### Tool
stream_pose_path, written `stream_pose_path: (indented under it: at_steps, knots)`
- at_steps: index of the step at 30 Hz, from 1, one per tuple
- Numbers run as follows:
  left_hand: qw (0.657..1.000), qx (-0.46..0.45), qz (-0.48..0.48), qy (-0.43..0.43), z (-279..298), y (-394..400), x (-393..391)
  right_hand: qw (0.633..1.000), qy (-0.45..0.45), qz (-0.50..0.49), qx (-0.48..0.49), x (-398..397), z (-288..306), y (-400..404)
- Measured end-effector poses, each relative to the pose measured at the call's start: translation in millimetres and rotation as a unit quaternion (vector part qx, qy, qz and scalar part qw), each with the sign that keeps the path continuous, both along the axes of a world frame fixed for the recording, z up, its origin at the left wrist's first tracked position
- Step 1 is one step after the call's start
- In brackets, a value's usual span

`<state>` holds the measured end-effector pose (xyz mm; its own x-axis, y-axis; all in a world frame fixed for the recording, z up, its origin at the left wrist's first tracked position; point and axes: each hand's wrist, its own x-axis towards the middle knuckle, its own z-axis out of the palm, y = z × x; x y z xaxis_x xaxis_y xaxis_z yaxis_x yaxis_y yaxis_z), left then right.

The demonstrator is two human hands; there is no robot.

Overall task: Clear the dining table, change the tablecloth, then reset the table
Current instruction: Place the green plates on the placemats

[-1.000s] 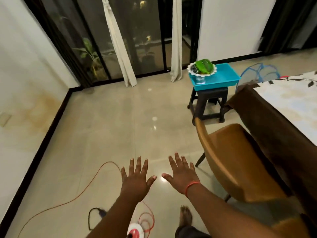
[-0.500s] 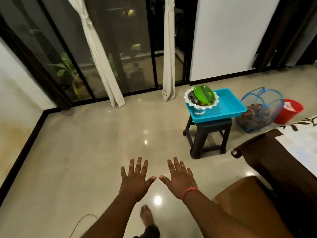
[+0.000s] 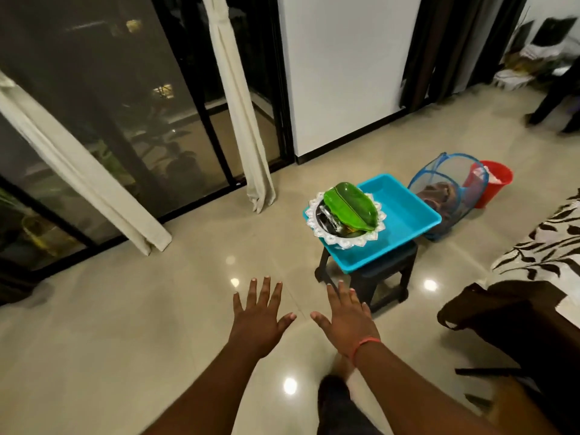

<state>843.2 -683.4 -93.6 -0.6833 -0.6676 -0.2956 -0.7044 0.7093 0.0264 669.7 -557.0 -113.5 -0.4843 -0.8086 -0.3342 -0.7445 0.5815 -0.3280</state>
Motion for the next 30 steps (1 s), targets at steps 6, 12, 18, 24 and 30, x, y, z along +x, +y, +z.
stream_pose_path:
  at_steps: [6, 12, 18, 24, 30]
  knots:
    - [1.0, 0.001, -0.019, -0.024, -19, -111, -94, 0.998, -0.018, 0.003, 0.06, -109, -38, -104]
    - [0.997, 0.026, -0.047, -0.056, -22, -199, -201, 0.994, -0.059, 0.011, 0.089, -205, -60, -196]
    - [0.984, 0.057, -0.124, -0.118, -44, -277, -272, 0.985, -0.121, -0.031, 0.122, -233, -96, -248]
    - [0.938, 0.082, -0.284, -0.18, -70, -356, -344, 0.967, -0.111, -0.171, 0.152, -241, -120, -271]
    - [0.881, 0.06, -0.434, -0.18, -85, -398, -411, 0.941, -0.041, -0.288, 0.174, -229, -127, -300]
